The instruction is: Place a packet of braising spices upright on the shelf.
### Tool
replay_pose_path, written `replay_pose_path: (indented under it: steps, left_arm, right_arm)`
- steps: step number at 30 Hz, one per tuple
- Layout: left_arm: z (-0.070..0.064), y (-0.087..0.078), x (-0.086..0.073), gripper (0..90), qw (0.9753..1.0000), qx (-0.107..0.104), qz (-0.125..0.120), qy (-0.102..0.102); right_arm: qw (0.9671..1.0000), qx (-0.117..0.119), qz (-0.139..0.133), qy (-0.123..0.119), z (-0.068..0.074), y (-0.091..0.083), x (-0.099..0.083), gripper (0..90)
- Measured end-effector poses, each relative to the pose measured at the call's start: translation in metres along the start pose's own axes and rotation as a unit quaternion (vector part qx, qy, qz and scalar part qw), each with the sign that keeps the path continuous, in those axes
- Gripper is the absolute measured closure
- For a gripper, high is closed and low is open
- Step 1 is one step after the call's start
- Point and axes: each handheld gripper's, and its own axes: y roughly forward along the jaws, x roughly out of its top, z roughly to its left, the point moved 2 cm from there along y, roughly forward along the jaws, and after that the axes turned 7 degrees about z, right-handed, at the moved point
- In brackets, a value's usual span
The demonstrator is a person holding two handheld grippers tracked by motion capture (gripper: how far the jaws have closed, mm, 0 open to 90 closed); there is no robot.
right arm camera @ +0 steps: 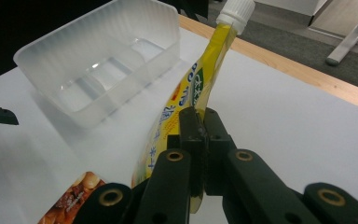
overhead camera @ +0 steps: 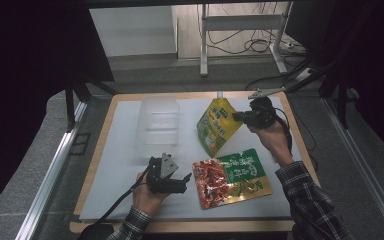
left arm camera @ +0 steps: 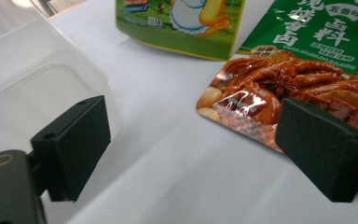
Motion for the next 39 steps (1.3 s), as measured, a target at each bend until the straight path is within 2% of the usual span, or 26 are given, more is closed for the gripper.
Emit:
replay_pose_path:
  steps: [2,5,7,13,17,22,26,36,39]
  left_arm:
    - [0.001,-0.002,-0.002,5.3,1.0,-0.001,0.003,-0.007]
    - [0.001,-0.005,-0.005,4.1,0.9996,-0.017,-0.002,-0.024]
    - [0.001,-0.007,-0.005,3.7,0.9992,-0.028,-0.008,-0.028]
    - [0.003,-0.014,-0.008,1.5,0.9982,-0.041,-0.019,-0.04]
    - [0.008,-0.022,-0.011,0.9,0.9981,-0.031,-0.028,-0.046]
    - [0.009,-0.027,-0.015,0.0,0.9989,-0.007,-0.027,-0.037]
    - [0.013,-0.029,-0.018,0.0,0.999,-0.009,-0.017,-0.04]
    - [0.021,-0.034,-0.026,0.0,0.9983,-0.02,-0.017,-0.051]
    - [0.024,-0.035,-0.029,0.0,0.9978,-0.025,-0.025,-0.055]
  right_arm:
    - [1.0,0.001,0.002,-0.004,0.003,0.0,0.004,88.9]
    - [0.9999,0.0,0.005,-0.013,0.006,0.001,0.011,89.0]
    - [0.9998,-0.001,0.006,-0.021,0.009,0.002,0.016,89.0]
    - [0.9991,0.001,0.005,-0.042,0.015,0.002,0.029,89.1]
    - [0.9984,-0.006,0.004,-0.056,0.017,0.001,0.036,89.1]
    - [0.9977,-0.005,0.003,-0.068,0.017,0.0,0.044,89.1]
    - [0.9971,0.0,0.002,-0.076,0.017,0.002,0.052,89.1]
    - [0.9957,0.025,-0.005,-0.089,0.019,0.006,0.072,89.1]
    - [0.9951,0.031,-0.008,-0.093,0.018,0.005,0.079,89.1]
